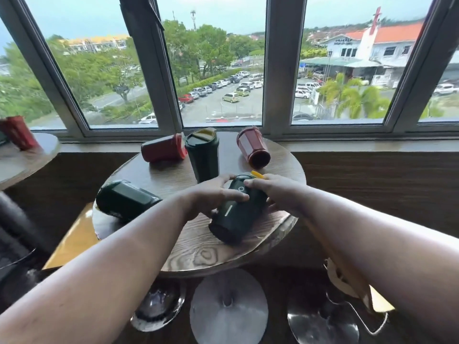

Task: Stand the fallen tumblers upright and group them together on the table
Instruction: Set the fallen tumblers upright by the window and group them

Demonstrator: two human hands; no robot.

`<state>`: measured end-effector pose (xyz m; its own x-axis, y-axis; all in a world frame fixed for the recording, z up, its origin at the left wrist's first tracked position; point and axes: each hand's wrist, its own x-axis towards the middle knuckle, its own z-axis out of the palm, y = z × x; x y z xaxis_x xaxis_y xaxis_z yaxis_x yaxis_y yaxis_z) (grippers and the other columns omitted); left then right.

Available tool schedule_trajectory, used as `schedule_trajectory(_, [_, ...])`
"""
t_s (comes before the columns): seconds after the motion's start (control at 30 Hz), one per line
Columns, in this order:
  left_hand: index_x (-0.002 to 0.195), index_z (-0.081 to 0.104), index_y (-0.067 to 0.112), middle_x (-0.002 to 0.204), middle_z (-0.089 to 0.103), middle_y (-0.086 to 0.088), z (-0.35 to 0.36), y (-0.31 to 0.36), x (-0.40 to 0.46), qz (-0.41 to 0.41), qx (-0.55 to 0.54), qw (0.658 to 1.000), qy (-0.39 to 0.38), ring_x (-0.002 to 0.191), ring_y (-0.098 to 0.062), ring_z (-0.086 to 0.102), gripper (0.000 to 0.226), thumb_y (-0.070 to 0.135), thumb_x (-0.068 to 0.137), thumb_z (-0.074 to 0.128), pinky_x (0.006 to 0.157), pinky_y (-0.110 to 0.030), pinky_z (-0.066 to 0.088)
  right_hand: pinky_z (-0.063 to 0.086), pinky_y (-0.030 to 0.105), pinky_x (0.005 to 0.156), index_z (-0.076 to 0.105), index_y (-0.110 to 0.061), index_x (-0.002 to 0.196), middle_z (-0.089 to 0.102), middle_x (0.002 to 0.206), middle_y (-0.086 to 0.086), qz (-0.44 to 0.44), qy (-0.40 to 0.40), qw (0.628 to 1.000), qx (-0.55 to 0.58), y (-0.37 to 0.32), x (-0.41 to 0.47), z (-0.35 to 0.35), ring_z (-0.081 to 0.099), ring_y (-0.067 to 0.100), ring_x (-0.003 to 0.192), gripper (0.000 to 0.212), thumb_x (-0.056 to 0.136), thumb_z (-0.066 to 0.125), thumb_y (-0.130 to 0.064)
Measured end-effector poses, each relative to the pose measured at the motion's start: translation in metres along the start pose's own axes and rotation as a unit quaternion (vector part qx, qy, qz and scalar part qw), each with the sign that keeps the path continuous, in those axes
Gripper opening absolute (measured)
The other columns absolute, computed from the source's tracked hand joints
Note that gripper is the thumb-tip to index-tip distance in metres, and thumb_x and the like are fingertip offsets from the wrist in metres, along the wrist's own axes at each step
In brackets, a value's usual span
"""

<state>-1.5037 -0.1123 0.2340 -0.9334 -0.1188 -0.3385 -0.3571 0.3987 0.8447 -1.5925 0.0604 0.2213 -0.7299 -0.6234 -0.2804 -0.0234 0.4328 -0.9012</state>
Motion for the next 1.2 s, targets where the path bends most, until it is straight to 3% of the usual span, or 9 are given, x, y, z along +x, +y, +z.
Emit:
schedule_trajectory(0.1, [0.138,0.043,0.037,0.107,0.065,-0.001,-0.007,0.005,0.007,0.034,0.009,0.999,0.016,0.096,-0.021,0.070,0.083,0.040,0.066,0.084,0.066,-0.037,0.058,0.049,0.027,0.066,0.063,-0.016,0.117,0.066,0.098,0.007,-0.016,-0.004,0.998,0.056,-0.006,0.004,-0.001,0.059,0.016,0.076,0.032,0.092,0.062,-0.035])
schedule_trajectory(0.33, [0.149,0.030,0.034,0.129,0.056,0.002,-0.020,0.011,0.008,0.196,0.124,0.965,0.123,0.118,-0.016,0.056,0.100,0.036,0.069,0.089,0.106,-0.036,0.046,0.055,0.049,0.092,0.065,-0.013,0.110,0.071,0.102,0.017,-0.174,0.090,0.980,0.042,-0.023,0.012,-0.006,0.068,0.032,0.098,0.051,0.066,0.080,-0.034])
schedule_trajectory(0.43, [0.145,0.032,0.038,0.132,0.052,0.006,-0.016,0.006,0.008,0.239,0.136,0.943,0.186,0.119,-0.012,0.053,0.103,0.040,0.061,0.091,0.100,-0.030,0.046,0.056,0.033,0.085,0.065,-0.021,0.107,0.067,0.102,0.007,-0.249,0.131,0.958,-0.062,-0.030,0.012,-0.008,0.065,0.019,0.093,0.049,0.063,0.083,-0.033])
schedule_trajectory(0.53, [0.139,0.035,0.039,0.133,0.052,0.001,-0.007,-0.006,0.014,0.267,0.138,0.923,0.239,0.115,-0.014,0.055,0.103,0.049,0.052,0.090,0.098,-0.034,0.050,0.034,0.000,0.083,0.064,-0.024,0.111,0.060,0.115,-0.001,-0.338,0.167,0.902,-0.208,-0.031,0.012,-0.011,0.052,0.004,0.096,0.054,0.063,0.089,-0.029])
schedule_trajectory(0.6, [0.133,0.037,0.040,0.129,0.051,-0.001,0.002,-0.015,0.016,0.287,0.115,0.915,0.258,0.113,-0.018,0.057,0.097,0.052,0.050,0.086,0.094,-0.041,0.054,0.026,-0.005,0.082,0.064,-0.023,0.113,0.057,0.118,-0.005,-0.376,0.176,0.870,-0.264,-0.027,0.012,-0.014,0.045,-0.007,0.095,0.056,0.064,0.089,-0.031])
schedule_trajectory(0.77, [0.133,0.038,0.036,0.130,0.050,0.002,0.008,-0.024,0.016,0.290,0.112,0.905,0.290,0.113,-0.022,0.058,0.094,0.047,0.054,0.088,0.087,-0.047,0.057,0.042,0.018,0.092,0.060,-0.026,0.116,0.050,0.120,-0.004,-0.418,0.118,0.873,-0.222,-0.016,0.020,-0.017,0.051,0.008,0.109,0.059,0.064,0.086,-0.037])
schedule_trajectory(0.9, [0.137,0.040,0.032,0.132,0.052,0.003,0.010,-0.026,0.010,0.292,0.125,0.900,0.298,0.113,-0.019,0.060,0.096,0.045,0.056,0.091,0.085,-0.045,0.058,0.041,0.014,0.091,0.058,-0.024,0.119,0.047,0.122,-0.003,-0.425,0.087,0.872,-0.227,-0.016,0.018,-0.019,0.049,0.008,0.109,0.060,0.067,0.085,-0.037])
schedule_trajectory(1.07, [0.142,0.036,0.028,0.132,0.054,0.002,0.012,-0.020,0.002,0.281,0.155,0.900,0.296,0.109,-0.007,0.058,0.099,0.042,0.061,0.092,0.082,-0.015,0.049,0.033,0.004,0.085,0.059,-0.028,0.117,0.047,0.119,-0.008,-0.399,0.060,0.885,-0.231,-0.024,0.013,-0.024,0.047,0.004,0.107,0.046,0.077,0.075,-0.043])
schedule_trajectory(1.2, [0.146,0.035,0.032,0.137,0.049,0.007,0.007,-0.017,-0.014,0.256,0.185,0.894,0.318,0.111,0.006,0.052,0.096,0.054,0.067,0.085,0.081,-0.008,0.044,0.033,0.021,0.086,0.057,-0.028,0.122,0.045,0.115,-0.012,-0.374,0.082,0.885,-0.265,-0.037,0.007,-0.026,0.043,0.007,0.111,0.054,0.078,0.058,-0.059])
